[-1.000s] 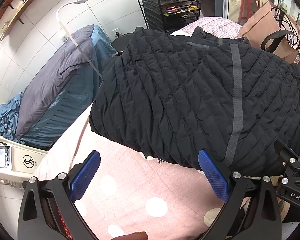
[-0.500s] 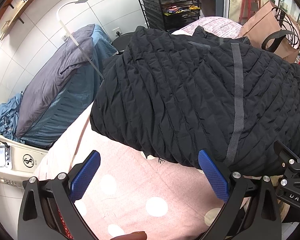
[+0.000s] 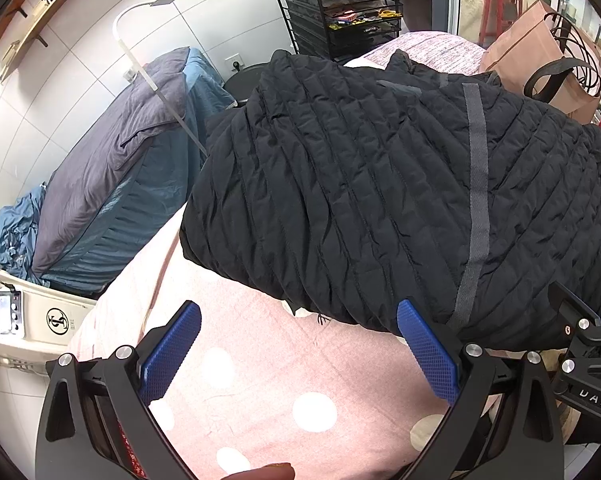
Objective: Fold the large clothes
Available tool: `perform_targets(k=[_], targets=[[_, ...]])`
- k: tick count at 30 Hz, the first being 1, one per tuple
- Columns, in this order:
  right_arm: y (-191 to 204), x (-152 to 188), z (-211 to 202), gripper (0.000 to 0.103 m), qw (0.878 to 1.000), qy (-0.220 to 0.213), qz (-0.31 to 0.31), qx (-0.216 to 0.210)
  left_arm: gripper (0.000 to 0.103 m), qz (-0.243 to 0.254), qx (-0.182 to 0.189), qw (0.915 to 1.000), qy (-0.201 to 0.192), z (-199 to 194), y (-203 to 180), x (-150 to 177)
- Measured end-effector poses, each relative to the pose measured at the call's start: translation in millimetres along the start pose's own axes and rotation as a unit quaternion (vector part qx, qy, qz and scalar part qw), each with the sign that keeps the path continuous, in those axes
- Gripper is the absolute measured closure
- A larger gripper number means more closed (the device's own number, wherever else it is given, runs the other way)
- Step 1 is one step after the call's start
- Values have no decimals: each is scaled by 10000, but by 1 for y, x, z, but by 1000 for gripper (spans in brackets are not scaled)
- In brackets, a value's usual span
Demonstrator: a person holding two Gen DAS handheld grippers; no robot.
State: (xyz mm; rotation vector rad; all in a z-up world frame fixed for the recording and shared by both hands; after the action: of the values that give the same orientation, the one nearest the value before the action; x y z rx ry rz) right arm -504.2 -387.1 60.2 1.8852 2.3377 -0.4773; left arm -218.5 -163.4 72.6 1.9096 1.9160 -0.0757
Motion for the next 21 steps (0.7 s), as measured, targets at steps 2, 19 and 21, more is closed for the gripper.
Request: perform_targets(k=[2,19,21], targets=[[0,-2,1,6,10000,1,-8,-6,6,3,-3,10000,-2,0,0,0],[1,-3,1,6,10000,10,-26,-9,6,11,-11,10000,3,-1,-1,1],[2,-3,1,6,10000,6,-31,-9,6,12,-15,10000,0,-1,0,1]])
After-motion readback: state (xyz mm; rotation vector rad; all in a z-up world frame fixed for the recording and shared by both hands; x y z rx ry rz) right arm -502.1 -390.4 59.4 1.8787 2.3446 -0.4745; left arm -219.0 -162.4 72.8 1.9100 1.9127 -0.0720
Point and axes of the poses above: each gripper's, at about its wrist camera, not at the fingertips, and z roughly the way its jaws point, y to its left, x to its underside, the point moved 1 cm from there along z, roughly the way its jaws point, and after that the axes turned 1 degree about y, right-handed, at the moved point
